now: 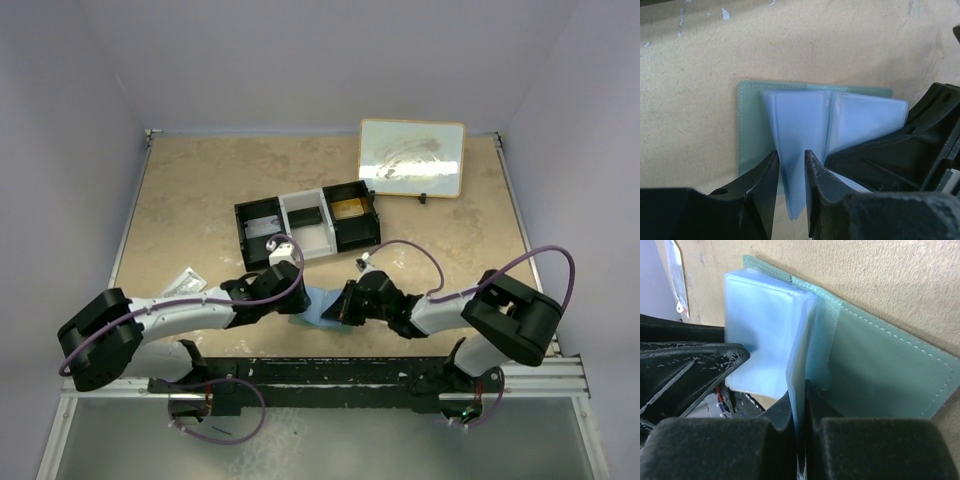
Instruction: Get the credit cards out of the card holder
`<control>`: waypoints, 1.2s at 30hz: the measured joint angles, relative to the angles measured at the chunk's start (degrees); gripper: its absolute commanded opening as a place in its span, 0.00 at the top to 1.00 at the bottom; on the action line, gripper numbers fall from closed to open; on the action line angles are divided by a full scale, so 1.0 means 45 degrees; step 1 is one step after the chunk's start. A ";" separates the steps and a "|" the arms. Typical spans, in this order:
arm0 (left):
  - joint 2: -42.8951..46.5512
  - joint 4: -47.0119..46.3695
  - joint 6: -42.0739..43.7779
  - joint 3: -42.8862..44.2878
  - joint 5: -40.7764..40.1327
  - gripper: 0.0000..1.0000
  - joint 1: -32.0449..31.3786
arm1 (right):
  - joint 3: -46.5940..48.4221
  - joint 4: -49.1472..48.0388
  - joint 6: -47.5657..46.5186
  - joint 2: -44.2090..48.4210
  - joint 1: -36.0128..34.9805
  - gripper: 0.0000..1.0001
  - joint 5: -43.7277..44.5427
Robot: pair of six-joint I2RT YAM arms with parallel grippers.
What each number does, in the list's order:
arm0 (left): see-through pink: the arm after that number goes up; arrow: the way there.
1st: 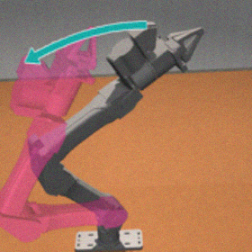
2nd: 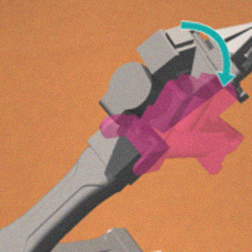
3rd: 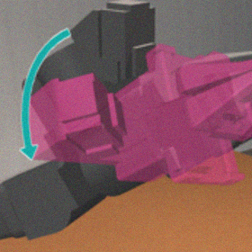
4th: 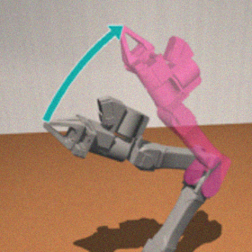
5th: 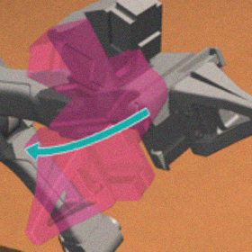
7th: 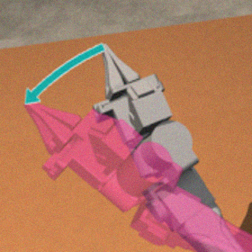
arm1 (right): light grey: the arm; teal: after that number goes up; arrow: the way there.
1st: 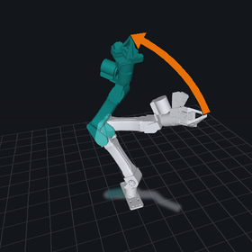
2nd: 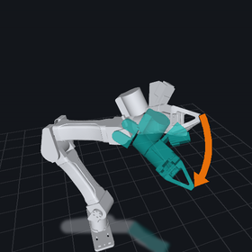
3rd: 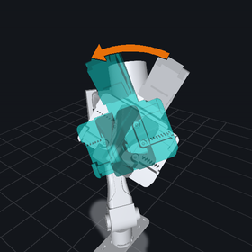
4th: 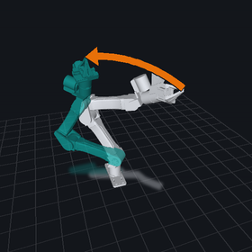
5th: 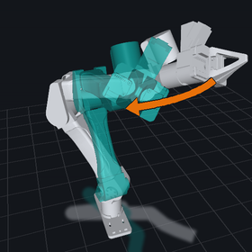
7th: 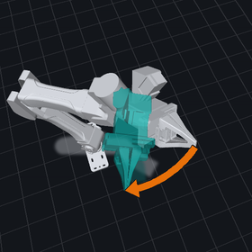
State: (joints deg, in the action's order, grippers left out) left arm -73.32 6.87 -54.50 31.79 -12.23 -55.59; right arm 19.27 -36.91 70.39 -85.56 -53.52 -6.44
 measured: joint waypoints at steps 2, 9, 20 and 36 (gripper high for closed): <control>-0.0005 -0.0248 -0.0005 -0.0068 0.0214 0.75 0.0000 | 0.0000 -0.0078 0.0019 -0.0126 0.0000 0.94 -0.0097; -0.0374 -0.1418 -0.0228 -0.0345 0.1200 0.92 -0.0034 | 0.0005 -0.0325 0.0053 -0.0340 0.0000 0.94 -0.0214; -0.0593 -0.0515 -0.0296 -0.0063 0.0588 1.00 -0.0223 | 0.0223 -0.0005 0.0121 -0.0199 0.0000 0.64 -0.0277; -0.1073 0.2637 0.0316 0.1282 -0.1914 1.00 -0.0738 | 0.2458 0.4648 -0.1559 0.0466 -0.0316 1.00 0.1724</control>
State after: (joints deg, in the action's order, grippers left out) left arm -78.15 18.74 -53.08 37.56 -20.84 -58.92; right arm 30.33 -15.99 63.37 -83.46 -54.94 1.32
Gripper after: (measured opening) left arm 0.006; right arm 0.010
